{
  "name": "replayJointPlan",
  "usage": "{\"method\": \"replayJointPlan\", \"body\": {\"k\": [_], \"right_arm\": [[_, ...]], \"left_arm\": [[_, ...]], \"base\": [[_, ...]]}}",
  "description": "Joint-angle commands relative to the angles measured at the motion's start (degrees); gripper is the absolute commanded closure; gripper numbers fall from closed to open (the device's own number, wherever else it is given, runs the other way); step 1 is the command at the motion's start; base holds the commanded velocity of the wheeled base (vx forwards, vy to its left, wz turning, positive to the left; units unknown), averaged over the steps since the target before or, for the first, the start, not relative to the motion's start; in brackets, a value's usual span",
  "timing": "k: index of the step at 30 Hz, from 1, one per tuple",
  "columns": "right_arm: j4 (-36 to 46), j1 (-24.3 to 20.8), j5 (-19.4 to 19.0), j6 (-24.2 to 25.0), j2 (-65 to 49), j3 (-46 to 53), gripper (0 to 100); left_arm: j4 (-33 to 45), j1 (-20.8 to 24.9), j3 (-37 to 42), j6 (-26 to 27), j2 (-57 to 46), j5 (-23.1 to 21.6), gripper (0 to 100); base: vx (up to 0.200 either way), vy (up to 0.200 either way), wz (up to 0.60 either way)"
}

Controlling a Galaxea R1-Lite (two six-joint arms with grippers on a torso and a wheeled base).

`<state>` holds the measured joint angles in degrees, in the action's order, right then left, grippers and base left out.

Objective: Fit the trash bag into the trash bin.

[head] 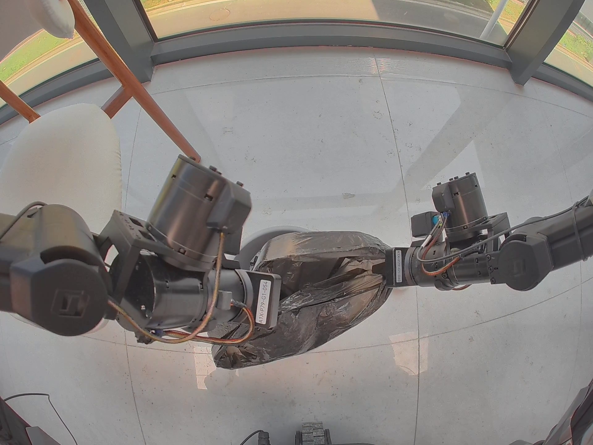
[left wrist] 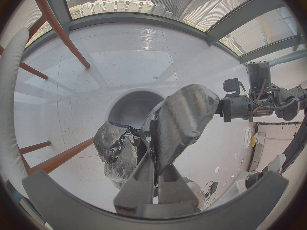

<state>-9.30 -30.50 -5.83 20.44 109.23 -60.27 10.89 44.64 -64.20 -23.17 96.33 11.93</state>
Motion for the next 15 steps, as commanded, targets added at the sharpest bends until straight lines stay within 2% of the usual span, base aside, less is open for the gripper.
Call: {"method": "replayJointPlan", "body": {"k": [1,6,15], "right_arm": [[-0.7,1.4,0.0,-2.8,2.4,0.2,100],[-5.6,3.1,-0.1,-6.0,3.6,1.6,100],[-7.3,4.0,-1.3,-6.5,5.4,1.3,100]], "left_arm": [[-0.5,-1.0,-1.5,0.1,3.7,0.3,100],[-0.2,-3.2,-2.9,0.2,3.9,0.0,100],[-0.3,-6.6,-5.5,0.1,4.4,-0.2,100]], "base": [[0.000,0.000,0.00],[0.000,0.000,0.00],[0.000,0.000,0.00]]}}
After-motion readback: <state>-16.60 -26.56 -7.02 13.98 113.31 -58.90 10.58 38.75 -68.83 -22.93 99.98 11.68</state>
